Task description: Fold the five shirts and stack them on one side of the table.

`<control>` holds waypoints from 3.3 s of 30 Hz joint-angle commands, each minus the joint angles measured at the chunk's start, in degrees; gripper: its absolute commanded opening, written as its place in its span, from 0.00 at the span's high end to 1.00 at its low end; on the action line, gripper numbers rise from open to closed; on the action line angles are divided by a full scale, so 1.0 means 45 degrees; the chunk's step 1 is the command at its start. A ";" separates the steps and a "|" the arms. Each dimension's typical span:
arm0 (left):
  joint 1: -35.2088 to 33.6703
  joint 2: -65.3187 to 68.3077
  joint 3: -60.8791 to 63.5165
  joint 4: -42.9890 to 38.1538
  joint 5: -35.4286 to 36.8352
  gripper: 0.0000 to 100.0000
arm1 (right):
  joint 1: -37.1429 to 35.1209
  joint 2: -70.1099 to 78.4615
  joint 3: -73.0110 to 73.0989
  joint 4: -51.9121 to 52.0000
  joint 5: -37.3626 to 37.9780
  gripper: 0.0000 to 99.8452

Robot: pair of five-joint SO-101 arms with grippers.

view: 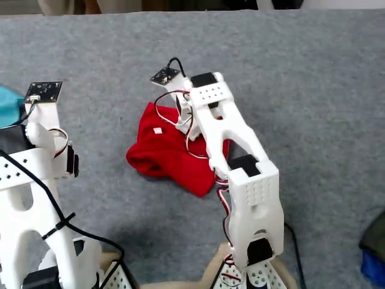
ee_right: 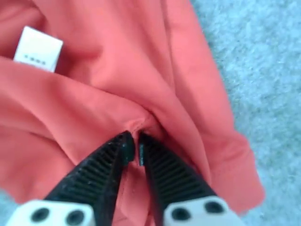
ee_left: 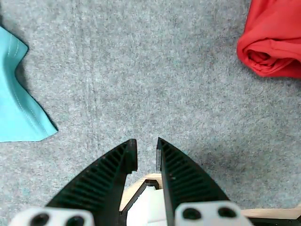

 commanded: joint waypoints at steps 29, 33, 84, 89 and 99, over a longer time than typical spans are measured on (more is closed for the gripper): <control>-0.0020 -0.0322 -0.0078 -0.0078 -0.0078 0.91 | -0.1280 -0.5597 0.5832 0.0156 0.0274 0.99; -0.0020 -0.0322 -0.0059 -0.0078 -0.0078 0.91 | -0.1221 -0.6457 0.8039 -0.0879 0.0274 0.99; 0.3341 -0.0186 -0.0059 -0.1055 0.2891 0.86 | 0.1397 -0.8547 0.8840 -0.3243 0.0899 0.99; 0.4650 -0.0186 -0.0039 -0.1895 0.3751 0.86 | 0.2413 -0.5070 0.5617 -0.2442 0.1563 0.99; 0.5392 -0.0186 0.0742 -0.2286 0.3731 0.86 | 0.3272 -0.4405 0.2100 0.0430 0.2403 0.89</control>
